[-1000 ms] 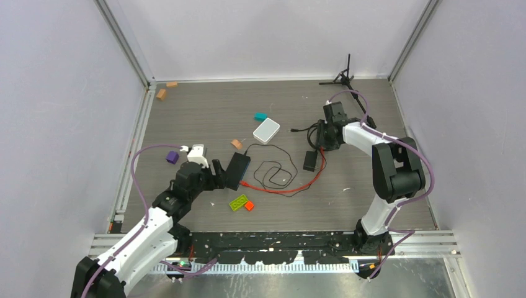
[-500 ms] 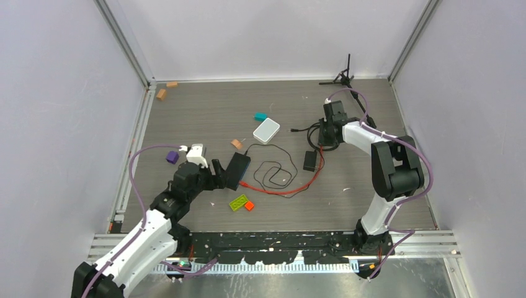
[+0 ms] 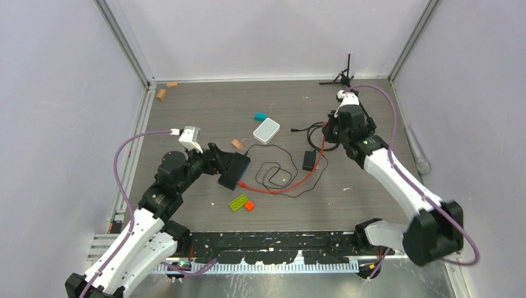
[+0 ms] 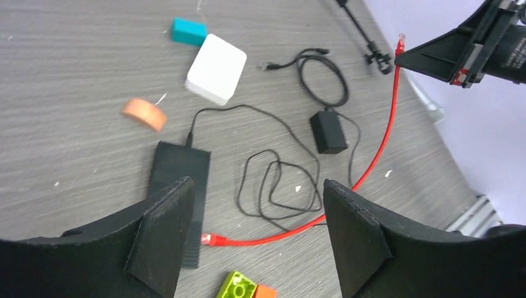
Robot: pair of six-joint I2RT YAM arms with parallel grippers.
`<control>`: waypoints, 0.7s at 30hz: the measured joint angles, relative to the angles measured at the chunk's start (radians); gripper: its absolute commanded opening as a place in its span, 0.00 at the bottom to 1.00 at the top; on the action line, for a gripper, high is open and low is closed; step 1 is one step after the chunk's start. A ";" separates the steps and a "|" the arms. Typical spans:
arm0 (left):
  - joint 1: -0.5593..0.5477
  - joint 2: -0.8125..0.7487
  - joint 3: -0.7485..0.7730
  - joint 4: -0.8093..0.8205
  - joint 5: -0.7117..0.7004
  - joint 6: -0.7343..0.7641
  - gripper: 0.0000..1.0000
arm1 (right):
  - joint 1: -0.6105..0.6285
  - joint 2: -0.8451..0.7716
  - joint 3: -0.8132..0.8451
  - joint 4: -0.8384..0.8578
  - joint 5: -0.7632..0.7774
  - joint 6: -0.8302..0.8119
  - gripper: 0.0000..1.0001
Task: Insert the plug into the switch port
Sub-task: Pick up the connector from the center of the board.
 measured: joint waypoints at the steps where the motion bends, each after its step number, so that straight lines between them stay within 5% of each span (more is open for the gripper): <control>1: 0.000 0.004 0.008 0.006 0.012 -0.001 0.77 | 0.019 -0.048 -0.005 0.000 0.011 -0.002 0.00; 7: 0.000 0.064 0.066 0.058 0.146 0.003 0.77 | 0.156 -0.299 -0.060 0.003 0.003 -0.040 0.01; 13: 0.000 0.094 0.078 0.200 0.345 0.032 0.77 | 0.257 -0.431 -0.097 0.033 -0.248 -0.097 0.00; 21: 0.000 0.098 0.078 0.448 0.652 0.013 0.73 | 0.479 -0.465 -0.025 0.062 -0.420 -0.145 0.00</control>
